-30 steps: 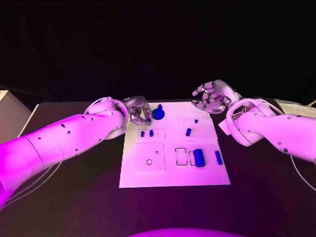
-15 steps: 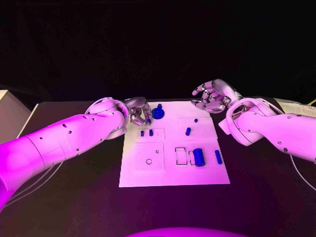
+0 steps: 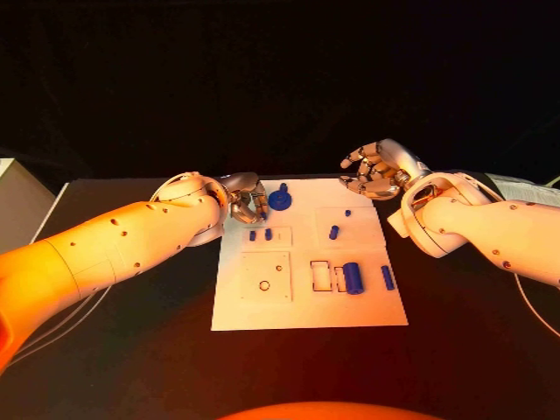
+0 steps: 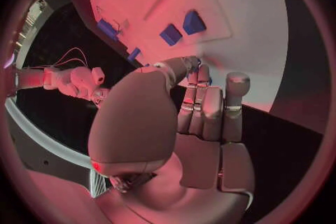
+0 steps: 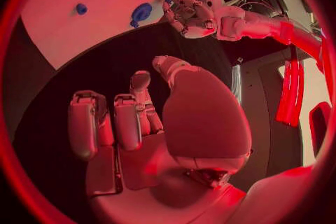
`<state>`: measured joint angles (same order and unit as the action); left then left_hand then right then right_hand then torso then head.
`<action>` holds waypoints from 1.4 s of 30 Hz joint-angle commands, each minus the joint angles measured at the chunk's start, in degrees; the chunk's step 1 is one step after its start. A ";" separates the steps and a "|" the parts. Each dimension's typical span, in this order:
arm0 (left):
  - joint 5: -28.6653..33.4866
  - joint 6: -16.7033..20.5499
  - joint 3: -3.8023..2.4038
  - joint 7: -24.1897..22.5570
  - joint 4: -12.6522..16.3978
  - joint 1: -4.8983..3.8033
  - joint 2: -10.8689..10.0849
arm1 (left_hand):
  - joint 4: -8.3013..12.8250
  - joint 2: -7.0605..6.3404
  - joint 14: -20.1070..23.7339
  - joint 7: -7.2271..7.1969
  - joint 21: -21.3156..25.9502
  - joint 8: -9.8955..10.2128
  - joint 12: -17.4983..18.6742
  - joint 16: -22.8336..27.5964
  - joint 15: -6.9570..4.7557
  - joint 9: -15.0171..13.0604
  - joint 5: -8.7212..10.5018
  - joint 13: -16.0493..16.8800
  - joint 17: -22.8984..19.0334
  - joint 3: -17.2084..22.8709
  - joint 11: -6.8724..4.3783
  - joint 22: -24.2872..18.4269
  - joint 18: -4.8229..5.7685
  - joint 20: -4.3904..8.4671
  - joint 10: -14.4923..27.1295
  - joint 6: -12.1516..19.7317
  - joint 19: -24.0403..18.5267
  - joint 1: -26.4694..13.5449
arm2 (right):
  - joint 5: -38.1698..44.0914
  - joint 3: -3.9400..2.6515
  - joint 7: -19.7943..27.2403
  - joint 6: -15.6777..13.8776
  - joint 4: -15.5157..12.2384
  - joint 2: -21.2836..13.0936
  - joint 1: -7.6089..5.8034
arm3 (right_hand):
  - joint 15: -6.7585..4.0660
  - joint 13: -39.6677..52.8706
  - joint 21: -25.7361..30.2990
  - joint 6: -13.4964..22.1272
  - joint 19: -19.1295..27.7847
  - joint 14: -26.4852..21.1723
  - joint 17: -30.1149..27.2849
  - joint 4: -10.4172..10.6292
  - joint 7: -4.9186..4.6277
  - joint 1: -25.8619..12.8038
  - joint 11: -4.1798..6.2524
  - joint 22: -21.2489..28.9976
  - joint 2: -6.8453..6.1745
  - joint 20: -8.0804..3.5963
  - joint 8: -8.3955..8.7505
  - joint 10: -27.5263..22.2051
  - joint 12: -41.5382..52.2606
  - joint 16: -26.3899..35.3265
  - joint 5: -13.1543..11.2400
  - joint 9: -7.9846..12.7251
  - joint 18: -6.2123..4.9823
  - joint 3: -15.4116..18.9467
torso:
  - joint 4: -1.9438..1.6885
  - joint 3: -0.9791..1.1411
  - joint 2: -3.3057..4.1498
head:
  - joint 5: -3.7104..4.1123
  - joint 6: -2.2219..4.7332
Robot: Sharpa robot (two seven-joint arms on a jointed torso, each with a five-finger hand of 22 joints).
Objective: Assemble the parts on the task board
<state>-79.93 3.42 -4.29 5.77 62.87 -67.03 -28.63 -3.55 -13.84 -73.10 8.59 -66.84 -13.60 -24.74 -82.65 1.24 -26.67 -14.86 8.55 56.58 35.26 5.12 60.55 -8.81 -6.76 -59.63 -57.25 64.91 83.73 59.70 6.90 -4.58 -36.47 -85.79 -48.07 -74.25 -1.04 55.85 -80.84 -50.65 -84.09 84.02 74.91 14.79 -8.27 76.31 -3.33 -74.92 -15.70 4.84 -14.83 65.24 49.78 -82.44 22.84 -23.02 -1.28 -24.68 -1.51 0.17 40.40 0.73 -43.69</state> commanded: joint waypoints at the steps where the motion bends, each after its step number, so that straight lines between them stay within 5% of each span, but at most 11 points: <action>1: -0.41 -0.72 -0.01 0.25 0.18 0.00 0.02 | 0.03 0.06 0.44 -0.06 0.25 0.31 0.20 -0.01 0.11 -0.06 0.14 -0.08 -0.05 0.38 -0.01 -0.05 0.59 -0.13 -0.31 -0.50 -0.29 -0.38 | 0.39 -0.02 0.59 0.39 -0.08 0.00 0.02 | -0.31 -0.05 0.29 -0.27 -2.50 2.94 3.62 0.07 0.10 -0.17 0.24 -7.57 -0.31 -0.40 -0.24 -0.08 -0.18 0.11 0.11 -0.04 -1.08 -0.28 | 0.00 -0.01 0.02 | 0.00 -0.03; 42: -0.90 -1.29 0.20 0.79 0.26 0.00 0.31 | 0.82 -0.05 1.10 -0.28 0.53 0.32 1.12 0.12 -0.06 -0.15 0.32 0.10 -0.98 0.28 -0.26 -0.34 0.47 -0.06 -1.96 -1.53 -0.82 -0.48 | 0.41 -0.02 0.60 0.38 -0.24 -0.19 0.02 | -0.31 -0.05 0.29 -0.27 -2.50 2.94 3.62 0.07 0.10 -0.17 0.24 -7.57 -0.31 -0.40 -0.24 -0.08 -0.18 0.11 0.11 -0.04 -1.08 -0.28 | -0.03 0.02 0.01 | 0.14 -0.37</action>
<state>-80.50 2.50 -4.14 6.52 63.06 -67.07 -28.45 -2.90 -13.84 -72.26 8.28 -66.62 -13.28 -23.78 -82.65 1.25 -26.80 -14.85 8.61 55.65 35.57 4.70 60.26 -8.80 -6.76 -61.25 -58.57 64.48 83.73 59.71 6.90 -4.58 -36.47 -85.95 -48.24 -74.25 -1.04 55.85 -80.84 -50.55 -84.09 84.02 74.91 14.79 -8.17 76.31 -3.43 -74.95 -15.70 4.84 -14.83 65.34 49.78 -82.44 22.84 -23.00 -1.28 -24.68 -1.51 0.20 40.40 0.83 -44.09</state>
